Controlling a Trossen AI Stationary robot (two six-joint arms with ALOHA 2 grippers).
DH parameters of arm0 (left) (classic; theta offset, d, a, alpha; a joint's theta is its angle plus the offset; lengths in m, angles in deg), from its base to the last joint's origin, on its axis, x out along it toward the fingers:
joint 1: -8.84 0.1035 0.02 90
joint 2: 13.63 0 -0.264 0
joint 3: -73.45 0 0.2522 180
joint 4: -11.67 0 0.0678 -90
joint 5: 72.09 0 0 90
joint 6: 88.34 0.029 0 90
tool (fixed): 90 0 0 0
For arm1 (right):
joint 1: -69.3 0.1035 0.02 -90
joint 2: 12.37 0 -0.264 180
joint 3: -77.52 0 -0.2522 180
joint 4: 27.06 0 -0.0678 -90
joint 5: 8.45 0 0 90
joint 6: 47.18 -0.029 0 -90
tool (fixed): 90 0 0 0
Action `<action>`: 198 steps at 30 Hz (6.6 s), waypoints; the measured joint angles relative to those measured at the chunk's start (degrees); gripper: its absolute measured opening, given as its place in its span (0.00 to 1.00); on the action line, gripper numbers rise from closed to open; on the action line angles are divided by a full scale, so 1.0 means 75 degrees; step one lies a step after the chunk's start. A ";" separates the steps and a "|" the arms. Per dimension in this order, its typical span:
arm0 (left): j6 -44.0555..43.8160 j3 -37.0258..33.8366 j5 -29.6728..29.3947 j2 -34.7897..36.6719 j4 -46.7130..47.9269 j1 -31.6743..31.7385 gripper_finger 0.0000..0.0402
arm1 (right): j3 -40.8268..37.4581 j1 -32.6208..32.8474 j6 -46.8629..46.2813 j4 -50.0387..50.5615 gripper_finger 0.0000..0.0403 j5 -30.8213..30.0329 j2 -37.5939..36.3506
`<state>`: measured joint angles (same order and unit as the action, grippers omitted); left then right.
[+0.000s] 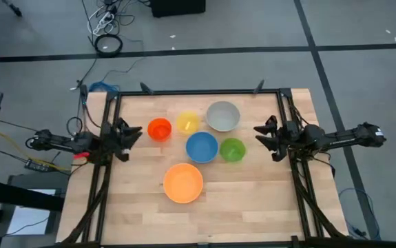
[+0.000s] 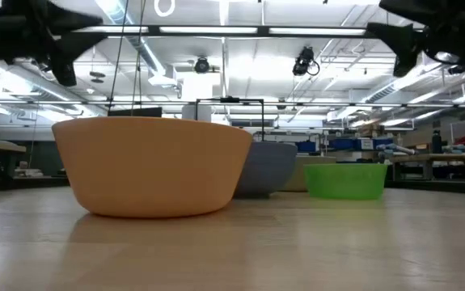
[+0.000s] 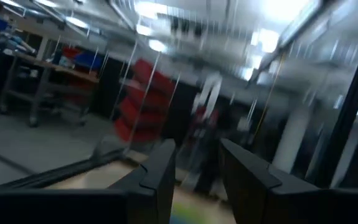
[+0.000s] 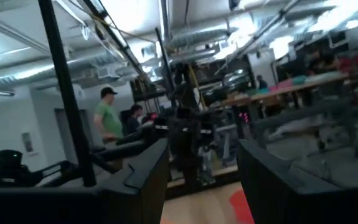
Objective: Nest bowls inside each other
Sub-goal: Stack the orange bowl on top of the grey bowl
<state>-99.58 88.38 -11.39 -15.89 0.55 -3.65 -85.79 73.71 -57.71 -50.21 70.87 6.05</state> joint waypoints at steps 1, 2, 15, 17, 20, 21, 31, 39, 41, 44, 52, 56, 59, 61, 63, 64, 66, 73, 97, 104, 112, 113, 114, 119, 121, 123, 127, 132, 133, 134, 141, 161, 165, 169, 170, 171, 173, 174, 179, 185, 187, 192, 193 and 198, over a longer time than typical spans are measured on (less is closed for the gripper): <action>-0.0067 0.0000 -0.0034 0.0000 -0.0269 0.0000 0.33 | 0.0100 0.0000 0.0107 0.0110 0.44 -0.0045 0.0033; -0.0085 0.0000 -0.0081 -0.0003 -0.0510 0.0000 0.33 | 0.0211 0.0000 0.0196 0.0246 0.44 -0.0079 0.0082; -0.0229 0.0000 -0.0160 -0.0004 -0.1773 0.0003 0.33 | 0.4026 0.0000 -0.0400 0.7220 0.44 -0.0598 0.1534; -0.0340 0.0027 -0.0400 -0.0025 -0.1534 0.0006 0.33 | 0.4693 -0.0003 -0.0638 0.7987 0.44 -0.0700 0.2011; -0.0934 0.0169 -0.0507 -0.0461 -0.0531 -0.0003 0.33 | 0.5644 -0.0003 -0.0861 0.8723 0.44 -0.0684 0.2868; -0.1187 0.0254 -0.0583 -0.0752 -0.0288 -0.0006 0.33 | 0.5976 -0.0003 -0.0949 0.8958 0.44 -0.0654 0.3194; -0.1327 0.2745 -0.0603 -0.4680 0.1486 -0.0006 0.33 | 0.8740 -0.0280 -0.1018 1.0959 0.44 -0.0620 0.6469; -0.1514 0.5417 0.0012 -0.7012 0.5326 -0.0006 0.33 | 0.8916 -0.0420 -0.0975 1.0265 0.44 0.0743 0.7865; -0.1458 0.5811 0.0589 -0.7387 0.5867 -0.0006 0.33 | 0.8916 -0.0364 -0.0831 0.9990 0.44 0.1390 0.8140; -0.1266 0.6148 0.1582 -0.7860 0.6233 -0.0009 0.33 | 0.8915 -0.0234 -0.0724 0.9693 0.44 0.1724 0.8514; -0.1339 0.6263 0.1856 -0.8622 0.6711 -0.0015 0.33 | 0.8915 -0.0105 -0.0726 0.9166 0.44 0.1725 0.9405; -0.1357 0.6263 0.1866 -0.8910 0.6702 -0.0015 0.33 | 0.8913 -0.0151 -0.0715 0.9023 0.44 0.1574 0.9738; -0.1337 0.6263 0.2015 -0.9076 0.6761 -0.0019 0.33 | 0.8915 -0.0167 -0.0714 0.8898 0.44 0.1572 0.9898; -0.1298 0.6263 0.2171 -0.9138 0.6780 -0.0035 0.33 | 0.8913 -0.0164 -0.0663 0.8977 0.44 0.1577 0.9933; -0.1300 0.6263 0.2295 -0.9171 0.6765 -0.0043 0.33 | 0.8913 -0.0161 -0.0491 0.8896 0.44 0.1594 0.9983; -0.1325 0.6263 0.2338 -0.9176 0.6779 -0.0056 0.33 | 0.8913 -0.0163 -0.0376 0.8928 0.44 0.1605 0.9988; -0.1372 0.6263 0.2411 -0.9177 0.6760 -0.0063 0.33 | 0.8910 -0.0189 -0.0215 0.8951 0.44 0.1657 0.9995; -0.1613 0.6263 0.3082 -0.9174 0.7206 -0.0335 0.33 | 0.8910 -0.0118 -0.0299 0.8898 0.44 0.2254 1.0007; -0.6606 0.6257 0.3295 -0.9174 0.8050 -0.0993 0.33 | 0.7476 0.0659 -0.3618 0.5964 0.55 0.2117 1.0187; -0.6813 0.6257 0.2935 -0.9171 0.8050 -0.1151 0.33 | 0.7338 0.0850 -0.3882 0.5411 0.56 0.1644 1.0661; -0.6937 0.6257 0.2775 -0.9171 0.8077 -0.1151 0.33 | 0.7345 0.0889 -0.4198 0.4571 0.56 0.1632 1.1447; -0.6934 0.6257 0.2767 -0.9171 0.8056 -0.1154 0.33 | 0.7352 0.0888 -0.4252 0.4421 0.56 0.1627 1.1528; -0.6934 0.6257 0.2741 -0.9171 0.8054 -0.1157 0.33 | 0.7354 0.0887 -0.4269 0.4377 0.56 0.1629 1.1599; -0.6843 0.6257 0.2618 -0.9174 0.8035 -0.1166 0.33 | 0.7353 0.0836 -0.4407 0.4162 0.54 0.1656 1.1873; -0.6757 0.6257 0.2550 -0.9171 0.7992 -0.1188 0.33 | 0.7351 0.0831 -0.4418 0.4204 0.51 0.1681 1.1887; -0.6750 0.6257 0.2453 -0.9171 0.8001 -0.1200 0.33 | 0.7351 0.0830 -0.4418 0.4176 0.47 0.1687 1.1887; -0.6739 0.6257 0.2393 -0.9171 0.7991 -0.1201 0.33 | 0.7351 0.0830 -0.4415 0.4168 0.32 0.1740 1.1884; -0.6739 0.6257 0.2388 -0.9171 0.7990 -0.1203 0.33 | 0.7351 0.0862 -0.4109 0.4174 0.05 0.1967 1.1808; -0.6739 0.6257 0.2387 -0.9171 0.7989 -0.1202 0.33 | 0.7351 0.0886 -0.4032 0.4168 0.03 0.2026 1.1731; -0.6737 0.6257 0.2384 -0.9171 0.7983 -0.1204 0.33 | 0.7349 0.0905 -0.4028 0.4252 0.03 0.2044 1.1614; -0.6569 0.6257 0.2203 -0.9171 0.7750 -0.1201 0.33 | 0.7345 0.0765 -0.3409 0.5035 0.00 0.1663 1.0054; -0.5727 0.6257 0.1616 -0.9171 0.6316 -0.1201 0.33 | 0.7354 -0.4706 -0.0984 0.8226 0.00 -0.0261 0.8469; -0.5727 0.6257 0.1566 -0.9171 0.6318 -0.1201 0.33 | 0.7354 -0.5008 -0.0896 0.8237 0.00 0.0241 0.9045; -0.5727 0.6257 0.1485 -0.9174 0.6323 -0.1201 0.33 | 0.7354 -0.4998 -0.0784 0.8231 0.08 0.0263 0.9406; -0.5724 0.6257 0.1473 -0.9171 0.6324 -0.1201 0.33 | 0.7354 -0.4977 -0.0781 0.8246 0.11 0.0282 0.9415; -0.5708 0.6257 0.1469 -0.9171 0.6331 -0.1201 0.33 | 0.7354 -0.4947 -0.0779 0.8249 0.15 0.0289 0.9415; -0.5643 0.6257 0.1457 -0.9171 0.6333 -0.1201 0.33 | 0.7354 -0.4898 -0.0785 0.8270 0.23 0.0308 0.9366; -0.5575 0.6257 0.1452 -0.9171 0.6335 -0.1201 0.33 | 0.7351 -0.4887 -0.0790 0.8343 0.26 0.0331 0.9290; -0.5452 0.6257 0.1157 -0.9171 0.6331 -0.1195 0.33 | 0.7351 -0.4743 -0.0849 0.8574 0.43 0.0309 0.8636; -0.4829 0.6257 0.0326 -0.9173 0.6315 -0.1186 0.33 | 0.7351 -0.4496 -0.0970 0.8616 0.51 -0.0525 0.7564; -0.4748 0.6257 0.0137 -0.9173 0.6251 -0.1186 0.33 | 0.7351 -0.4439 -0.0977 0.8619 0.50 -0.0751 0.7450; -0.4723 0.6257 -0.0029 -0.9172 0.6035 -0.1186 0.33 | 0.7146 -0.4394 -0.1106 0.8389 0.46 -0.0749 0.7923; -0.4725 0.6257 -0.0029 -0.9173 0.6015 -0.1186 0.33 | 0.7029 -0.4384 -0.1160 0.8319 0.45 -0.0749 0.8088; -0.4725 0.6257 -0.0012 -0.9171 0.5991 -0.1186 0.33 | 0.6441 -0.4340 -0.1363 0.8019 0.41 -0.0730 0.8886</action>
<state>-135.02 135.31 -11.48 -84.68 45.48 -12.55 -37.49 41.16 -67.93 9.94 65.39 72.69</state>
